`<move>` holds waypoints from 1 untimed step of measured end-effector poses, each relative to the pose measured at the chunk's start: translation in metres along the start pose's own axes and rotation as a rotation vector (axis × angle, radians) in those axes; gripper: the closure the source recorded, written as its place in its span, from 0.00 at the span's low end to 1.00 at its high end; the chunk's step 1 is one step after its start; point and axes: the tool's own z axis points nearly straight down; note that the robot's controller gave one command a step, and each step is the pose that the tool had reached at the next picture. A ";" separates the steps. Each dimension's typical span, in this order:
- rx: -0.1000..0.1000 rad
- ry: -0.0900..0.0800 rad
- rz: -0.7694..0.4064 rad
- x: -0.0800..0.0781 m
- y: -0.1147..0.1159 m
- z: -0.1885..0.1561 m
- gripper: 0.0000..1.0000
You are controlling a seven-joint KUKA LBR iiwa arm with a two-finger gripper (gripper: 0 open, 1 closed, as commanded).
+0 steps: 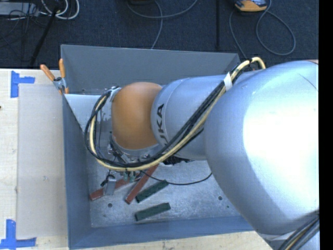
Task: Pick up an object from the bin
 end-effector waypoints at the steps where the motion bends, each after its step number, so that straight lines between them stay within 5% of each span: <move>1: 0.008 0.007 -0.019 0.014 -0.054 0.025 0.00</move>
Offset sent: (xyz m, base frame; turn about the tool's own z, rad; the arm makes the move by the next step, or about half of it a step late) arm -0.0198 -0.0476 -0.0230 -0.0220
